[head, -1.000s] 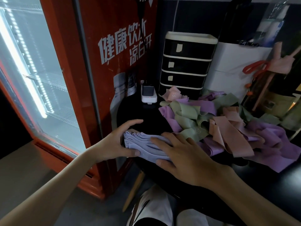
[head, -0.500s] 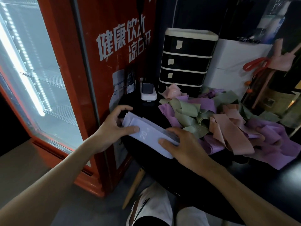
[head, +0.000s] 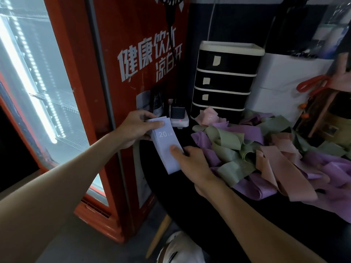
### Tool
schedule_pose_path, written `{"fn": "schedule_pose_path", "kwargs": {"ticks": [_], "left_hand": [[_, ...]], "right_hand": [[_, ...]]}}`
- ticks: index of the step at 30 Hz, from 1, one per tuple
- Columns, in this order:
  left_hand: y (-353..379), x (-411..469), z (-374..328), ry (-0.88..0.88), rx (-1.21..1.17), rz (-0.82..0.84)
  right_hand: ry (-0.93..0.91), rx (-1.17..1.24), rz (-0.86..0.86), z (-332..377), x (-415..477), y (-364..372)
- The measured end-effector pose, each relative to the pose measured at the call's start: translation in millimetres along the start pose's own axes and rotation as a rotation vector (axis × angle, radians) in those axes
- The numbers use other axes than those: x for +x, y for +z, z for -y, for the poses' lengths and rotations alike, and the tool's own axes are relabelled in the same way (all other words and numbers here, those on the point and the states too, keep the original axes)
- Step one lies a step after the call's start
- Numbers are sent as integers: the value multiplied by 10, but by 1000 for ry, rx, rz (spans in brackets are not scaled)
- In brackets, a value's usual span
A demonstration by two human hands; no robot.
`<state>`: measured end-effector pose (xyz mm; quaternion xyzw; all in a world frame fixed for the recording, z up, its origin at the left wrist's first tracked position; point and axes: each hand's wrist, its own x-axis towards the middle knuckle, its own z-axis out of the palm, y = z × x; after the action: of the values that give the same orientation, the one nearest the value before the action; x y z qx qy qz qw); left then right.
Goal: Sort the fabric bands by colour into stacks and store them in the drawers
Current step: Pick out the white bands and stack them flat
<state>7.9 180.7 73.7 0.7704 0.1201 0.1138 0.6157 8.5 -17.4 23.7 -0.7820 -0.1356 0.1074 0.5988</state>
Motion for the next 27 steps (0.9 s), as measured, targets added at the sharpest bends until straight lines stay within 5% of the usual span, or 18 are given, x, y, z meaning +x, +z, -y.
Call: {"fn": "schedule_pose_path", "kwargs": {"ticks": [5,11,16,20,24,27], "left_hand": [[-61,205,119,-46,87,131],[-41,338,283,-43,137,182],[4,315,278,172,454,67],[43,20,276,477,490,-143],[54,-242,373,538,579,112],[85,-280,337,561,626,99]], "right_hand": [[-153,-372,11,-177,38,22],[-447,-460,70,-333,-77,-30],[-482,-551,75,-337,-43,-28],[-490,-565,72,-331,-49,-25],[-488,-559,59,-336,-40,-17],[-481,-514,97,-290,-90,-20]]}}
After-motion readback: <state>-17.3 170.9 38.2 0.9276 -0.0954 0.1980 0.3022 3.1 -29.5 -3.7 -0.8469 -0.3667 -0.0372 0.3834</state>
